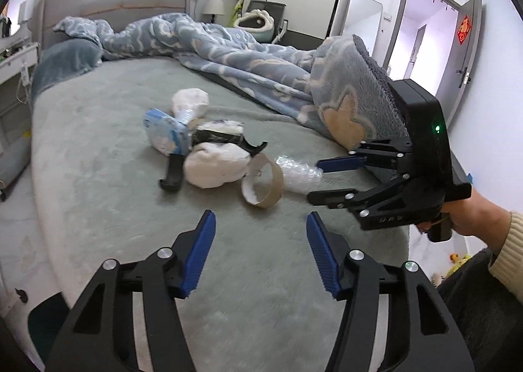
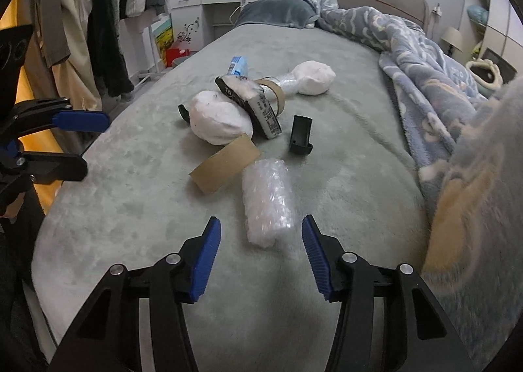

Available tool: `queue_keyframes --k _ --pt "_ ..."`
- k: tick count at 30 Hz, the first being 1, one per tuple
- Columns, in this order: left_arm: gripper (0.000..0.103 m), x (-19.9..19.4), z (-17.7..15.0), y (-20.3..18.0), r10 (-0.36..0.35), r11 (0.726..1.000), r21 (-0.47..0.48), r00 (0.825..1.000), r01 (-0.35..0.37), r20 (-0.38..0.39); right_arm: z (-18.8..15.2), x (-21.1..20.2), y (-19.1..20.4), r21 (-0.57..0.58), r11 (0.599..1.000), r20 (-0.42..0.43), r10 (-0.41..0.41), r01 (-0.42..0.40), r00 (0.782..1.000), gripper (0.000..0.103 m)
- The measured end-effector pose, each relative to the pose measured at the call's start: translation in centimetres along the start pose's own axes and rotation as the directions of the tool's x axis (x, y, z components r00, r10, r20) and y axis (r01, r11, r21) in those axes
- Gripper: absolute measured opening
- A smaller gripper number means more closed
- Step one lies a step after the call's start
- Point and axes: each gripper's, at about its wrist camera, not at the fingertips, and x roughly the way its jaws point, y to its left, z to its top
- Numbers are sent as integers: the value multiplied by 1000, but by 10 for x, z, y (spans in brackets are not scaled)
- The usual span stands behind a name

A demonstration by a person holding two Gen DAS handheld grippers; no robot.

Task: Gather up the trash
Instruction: 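Reach the right tool to the bubble-wrap roll and close on it, then grasp the brown tape core with the left tool while the right tool holds bubble wrap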

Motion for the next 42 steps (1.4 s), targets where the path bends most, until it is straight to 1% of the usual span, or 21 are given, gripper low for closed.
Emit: queue_keyframes --k 3,8,15,18,21,22,24,25,27,28,29,30,32,37,40,42 --pt "59 15 4 -1 -11 1000 3 1000 11 -18 4 8 -3 -20 1000 -9 2 -2 1000 51" --pt "59 41 9 8 -44 998 -47 998 42 -52 7 17 -3 -49 999 -25 20 -21 999 51" --pt "59 61 17 16 -82 992 -98 994 76 -67 8 24 -8 -50 998 -41 47 -50 998 42" --pt "59 71 19 18 -105 988 -118 991 94 -87 9 27 -8 -58 997 -51 55 -57 997 36" --pt "59 81 21 20 -128 983 -146 985 111 -112 11 26 -7 -57 996 -55 61 -64 997 34" --pt "59 85 21 21 -150 978 -162 981 130 -121 12 26 -6 -58 996 -55 61 -64 997 34" --pt "58 89 21 23 -169 973 -179 977 144 -129 14 25 -5 -59 996 -53 62 -65 997 33" --pt "57 91 21 24 -173 971 -187 976 147 -131 14 25 -3 -58 996 -54 61 -64 997 33" --pt "51 94 22 28 -182 966 -209 975 153 -130 14 26 -2 -65 996 -60 57 -60 997 32" --pt "43 95 22 30 -189 962 -222 973 157 -130 14 27 0 -69 996 -64 53 -58 997 32" --pt "39 97 23 31 -183 963 -226 974 150 -133 13 27 1 -71 996 -69 47 -52 997 32" --pt "38 97 24 31 -173 965 -220 975 141 -136 12 27 1 -69 996 -70 43 -48 997 32" --pt "29 97 26 29 -174 967 -209 976 144 -134 11 26 1 -54 998 -66 39 -43 997 32" --pt "24 89 24 21 -156 977 -168 980 134 -126 7 21 1 -3 1000 -61 27 -27 998 32" --pt "24 81 22 18 -140 980 -156 983 120 -119 3 19 1 25 1000 -58 10 -9 998 32" --pt "24 76 19 17 -141 980 -157 984 123 -112 2 15 3 60 998 -49 3 0 999 32"
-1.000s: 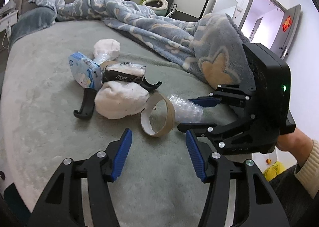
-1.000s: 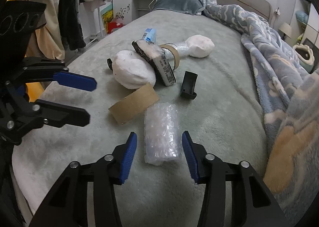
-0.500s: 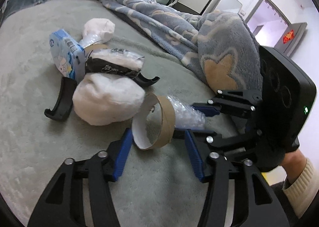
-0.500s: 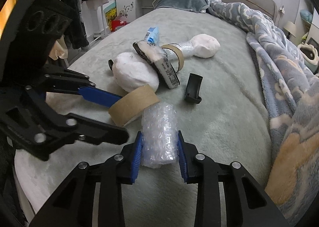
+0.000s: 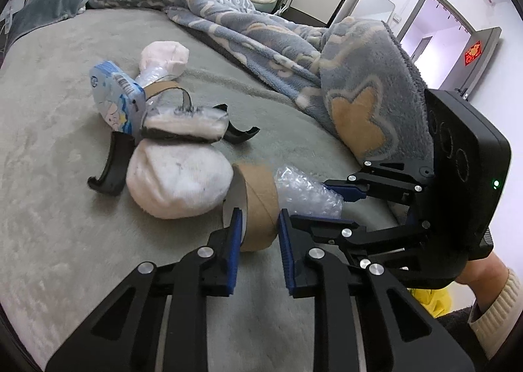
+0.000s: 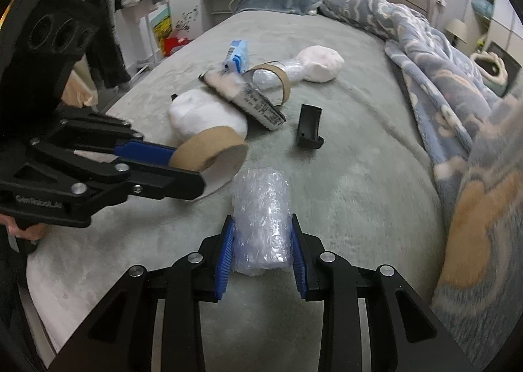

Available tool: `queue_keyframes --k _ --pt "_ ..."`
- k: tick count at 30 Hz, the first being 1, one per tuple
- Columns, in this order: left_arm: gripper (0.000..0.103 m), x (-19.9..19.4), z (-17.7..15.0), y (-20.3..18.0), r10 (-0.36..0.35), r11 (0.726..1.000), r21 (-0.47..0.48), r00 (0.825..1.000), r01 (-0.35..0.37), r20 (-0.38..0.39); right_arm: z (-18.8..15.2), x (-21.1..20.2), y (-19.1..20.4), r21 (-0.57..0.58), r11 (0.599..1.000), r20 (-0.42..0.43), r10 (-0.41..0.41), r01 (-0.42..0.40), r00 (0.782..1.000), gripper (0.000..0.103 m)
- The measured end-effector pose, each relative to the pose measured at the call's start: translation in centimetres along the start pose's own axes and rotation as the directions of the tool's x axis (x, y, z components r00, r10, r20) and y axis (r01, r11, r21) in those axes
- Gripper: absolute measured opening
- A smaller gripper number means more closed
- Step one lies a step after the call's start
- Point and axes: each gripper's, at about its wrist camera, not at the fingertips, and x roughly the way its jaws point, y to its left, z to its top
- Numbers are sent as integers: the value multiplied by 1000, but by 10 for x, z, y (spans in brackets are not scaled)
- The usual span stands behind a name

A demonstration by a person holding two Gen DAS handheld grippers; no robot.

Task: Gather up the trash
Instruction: 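Grasp the brown tape core with the left tool while the right tool holds bubble wrap, then carry both items to the teal bin and open both tools to drop them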

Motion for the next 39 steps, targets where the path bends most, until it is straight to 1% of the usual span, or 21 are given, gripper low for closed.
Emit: queue_keyframes --k 3,7,10,14,19,21,24,27,33,37,39 --pt "23 -10 -4 -1 -25 1000 -10 1000 25 8 0 -4 2 38 999 8 -13 13 1000 32" --pt "23 -22 -9 -6 -43 999 -7 999 43 24 -3 -11 2 94 994 8 -58 57 998 32" --pt "23 -34 -14 -9 -45 999 -3 998 45 36 -5 -18 1 148 987 30 -60 55 998 32" --pt "23 -55 -21 -14 -26 1000 5 997 26 69 -6 -27 6 208 978 68 -36 21 997 32" --pt "23 -77 -25 -17 22 1000 -1 995 -22 102 -4 -35 28 226 974 95 -18 -4 995 32" --pt "23 -87 -27 -20 41 999 12 993 -42 115 -2 -37 39 230 973 103 -17 -7 995 32" --pt "23 -97 -31 -22 78 996 34 989 -82 124 0 -37 52 255 967 122 -3 -29 992 32" --pt "23 -110 -34 -15 101 994 28 985 -106 137 5 -32 67 252 967 121 17 -47 993 32" --pt "23 -129 -39 9 171 985 -7 972 -172 160 19 -25 95 239 969 123 41 -70 992 32" --pt "23 -136 -49 37 235 972 -36 961 -232 143 32 -21 110 223 971 130 58 -86 990 32" --pt "23 -140 -53 52 274 962 -52 952 -269 137 40 -18 116 218 971 131 70 -98 989 32"
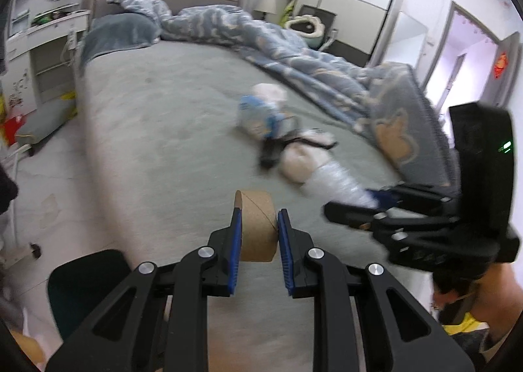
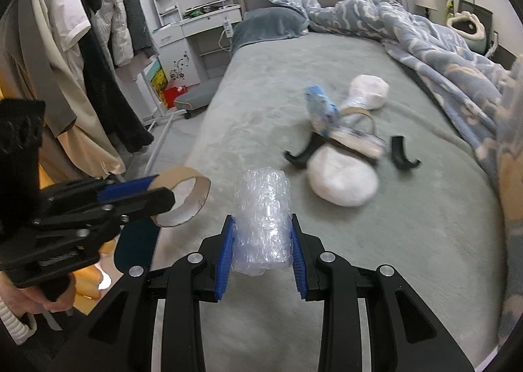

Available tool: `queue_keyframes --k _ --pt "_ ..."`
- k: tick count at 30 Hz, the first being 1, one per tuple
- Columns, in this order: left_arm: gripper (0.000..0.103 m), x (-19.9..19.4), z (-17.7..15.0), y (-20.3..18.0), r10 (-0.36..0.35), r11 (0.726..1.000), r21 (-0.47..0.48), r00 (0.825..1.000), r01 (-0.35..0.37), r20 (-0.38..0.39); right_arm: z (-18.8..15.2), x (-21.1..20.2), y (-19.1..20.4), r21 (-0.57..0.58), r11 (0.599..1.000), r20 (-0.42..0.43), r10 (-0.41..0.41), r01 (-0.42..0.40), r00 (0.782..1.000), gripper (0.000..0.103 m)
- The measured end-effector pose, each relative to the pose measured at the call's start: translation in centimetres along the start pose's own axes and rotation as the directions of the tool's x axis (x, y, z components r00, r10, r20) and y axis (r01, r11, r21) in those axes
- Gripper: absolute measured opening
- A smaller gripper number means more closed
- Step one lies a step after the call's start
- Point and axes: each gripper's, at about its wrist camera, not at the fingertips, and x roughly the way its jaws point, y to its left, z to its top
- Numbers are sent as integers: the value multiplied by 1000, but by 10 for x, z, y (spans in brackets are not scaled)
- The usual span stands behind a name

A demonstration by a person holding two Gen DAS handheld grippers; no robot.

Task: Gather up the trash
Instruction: 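Carry both items to the teal bin and open both tools to drop them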

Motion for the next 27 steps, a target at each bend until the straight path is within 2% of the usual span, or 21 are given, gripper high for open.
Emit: queue_keyframes --k 6,15,22,27 --pt "23 -3 -10 43 65 997 -50 997 -67 -34 13 19 31 -22 999 -17 37 -38 999 32" --pt "23 -7 -35 104 126 980 -142 987 -139 -102 26 50 80 -54 992 -59 107 -110 993 32" --pt "23 -14 -56 151 180 959 -192 971 -209 -159 32 76 119 -92 984 -104 142 -152 984 32" --pt "23 -15 -72 179 188 947 -217 957 -236 -222 35 91 141 -105 979 -126 162 -175 979 32"
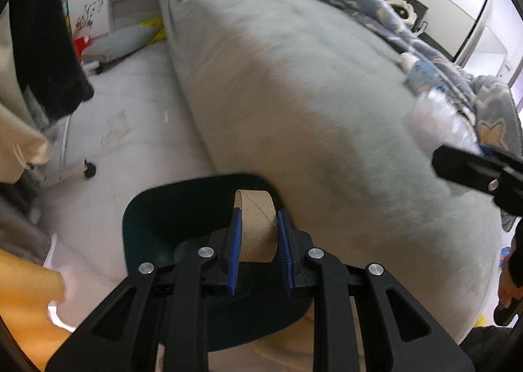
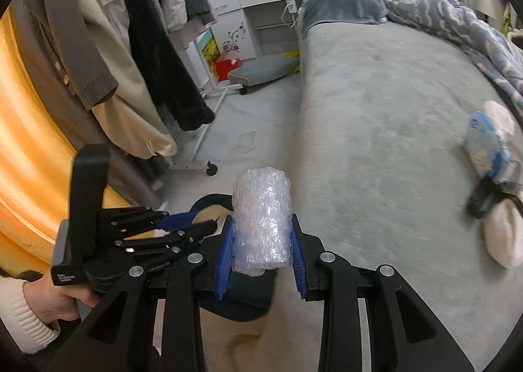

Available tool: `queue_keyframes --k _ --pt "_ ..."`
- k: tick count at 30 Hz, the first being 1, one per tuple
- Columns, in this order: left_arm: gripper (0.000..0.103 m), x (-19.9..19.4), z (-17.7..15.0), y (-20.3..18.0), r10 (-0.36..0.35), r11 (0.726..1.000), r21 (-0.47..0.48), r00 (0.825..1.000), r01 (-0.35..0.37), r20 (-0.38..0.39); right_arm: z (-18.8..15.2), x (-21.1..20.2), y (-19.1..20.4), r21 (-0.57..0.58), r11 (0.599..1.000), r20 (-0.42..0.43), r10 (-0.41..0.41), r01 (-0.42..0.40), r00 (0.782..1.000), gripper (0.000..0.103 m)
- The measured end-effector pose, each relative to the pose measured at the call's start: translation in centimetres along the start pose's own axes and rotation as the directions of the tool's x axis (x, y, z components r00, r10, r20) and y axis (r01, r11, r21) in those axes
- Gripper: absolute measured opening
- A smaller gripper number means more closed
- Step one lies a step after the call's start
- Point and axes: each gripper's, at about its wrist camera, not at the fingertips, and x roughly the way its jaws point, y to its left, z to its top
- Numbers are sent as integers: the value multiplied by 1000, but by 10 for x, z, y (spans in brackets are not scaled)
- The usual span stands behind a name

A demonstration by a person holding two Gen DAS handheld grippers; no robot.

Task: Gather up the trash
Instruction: 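Carry both items to the teal bin and open both tools to drop them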

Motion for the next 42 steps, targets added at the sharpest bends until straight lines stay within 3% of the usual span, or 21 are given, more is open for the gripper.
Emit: queue_keyframes --k 9,17,18,20,21,29,34,42 --pt "23 18 -19 44 -2 997 -83 991 -9 -133 7 32 28 -39 999 -50 26 -28 998 32" --pt "24 36 -40 67 12 995 -96 967 -38 -255 8 57 43 -48 998 -92 41 -46 995 32" --pt "25 37 -42 71 13 994 -104 964 -42 -267 8 60 45 -45 997 -96 51 -56 994 32" --pt "43 38 -48 79 -2 990 -134 959 -37 -285 8 67 47 -44 997 -107 53 -58 993 32" --pt "46 38 -49 81 -5 989 -140 958 -37 -287 7 70 48 -45 997 -115 51 -57 992 32" --pt "71 15 -44 92 9 990 -137 975 -41 -222 1 100 48 -25 999 -186 19 -24 982 32" --pt "78 -4 -36 96 23 991 -130 988 -43 -154 -1 115 49 -15 1000 -213 5 -8 977 32" --pt "79 -32 -22 102 66 992 -107 998 -67 -11 -8 141 50 -11 1000 -270 -20 18 963 32"
